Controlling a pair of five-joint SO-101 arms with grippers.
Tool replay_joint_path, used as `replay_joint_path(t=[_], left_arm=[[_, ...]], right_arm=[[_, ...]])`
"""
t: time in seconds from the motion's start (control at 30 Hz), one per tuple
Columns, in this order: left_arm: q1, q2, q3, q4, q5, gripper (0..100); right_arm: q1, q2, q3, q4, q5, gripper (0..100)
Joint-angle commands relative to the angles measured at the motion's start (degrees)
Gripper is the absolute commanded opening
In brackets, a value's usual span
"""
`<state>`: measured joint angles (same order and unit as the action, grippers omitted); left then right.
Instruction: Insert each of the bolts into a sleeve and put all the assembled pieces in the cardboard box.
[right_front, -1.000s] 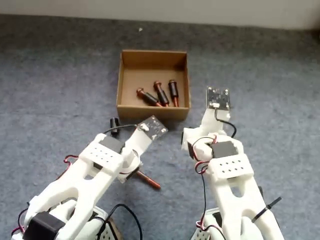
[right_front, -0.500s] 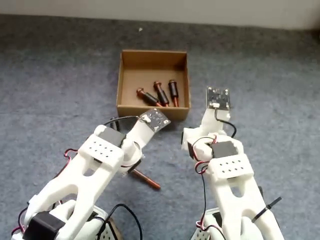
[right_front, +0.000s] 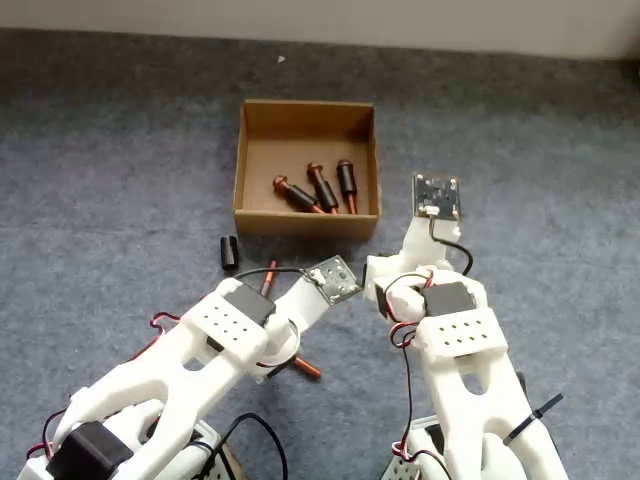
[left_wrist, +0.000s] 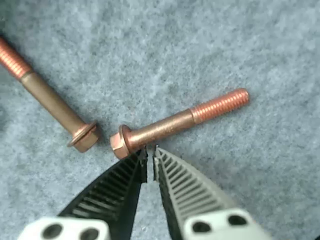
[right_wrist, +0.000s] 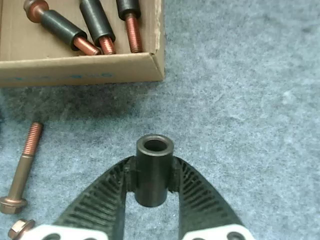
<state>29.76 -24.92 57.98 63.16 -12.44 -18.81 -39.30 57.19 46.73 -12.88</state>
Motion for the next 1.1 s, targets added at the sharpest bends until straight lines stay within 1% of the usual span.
replay_joint_path(t=[0.0,0.13,0.23,0.3,0.4,0.53,0.67,0.77,0.83,0.9,1.07], left_arm=[[-6.4,0.1,0.7,-7.5,1.1,12],[-13.1,0.1,0.6,-16.4,1.1,14],[-15.5,0.1,0.6,-22.3,1.4,14],[-16.0,-0.3,0.5,-24.2,4.3,14],[-15.8,-0.5,-1.1,-23.4,7.9,14],[-15.8,-0.5,-6.5,-12.8,12.0,14],[-15.7,-0.5,-13.8,0.2,19.5,15],[-14.9,-0.5,-17.5,6.8,25.1,15],[-13.8,-0.5,-18.2,9.1,29.6,14],[-12.0,0.0,-18.2,9.7,35.0,14],[-8.2,0.0,-18.1,9.6,52.3,15]], right_arm=[[0.8,-1.6,-0.6,-1.1,-0.2,0.5],[1.1,-1.6,-0.6,-1.1,-0.2,0.5],[2.9,-1.6,-0.7,-1.1,-0.4,0.5],[4.0,-1.6,-0.8,-1.1,-0.4,0.5],[4.2,-1.6,-0.8,-1.1,-0.4,0.5],[4.2,-1.6,-0.8,-1.1,-0.4,0.5],[4.2,-1.6,-0.7,-1.1,-0.4,0.5],[4.2,-1.6,-0.7,-1.1,-0.4,0.5],[4.2,-1.6,-0.7,-1.1,-0.4,0.5],[4.2,-1.6,-0.7,-1.1,-0.4,0.5],[4.2,-1.6,-0.7,-1.1,-0.4,0.5]])
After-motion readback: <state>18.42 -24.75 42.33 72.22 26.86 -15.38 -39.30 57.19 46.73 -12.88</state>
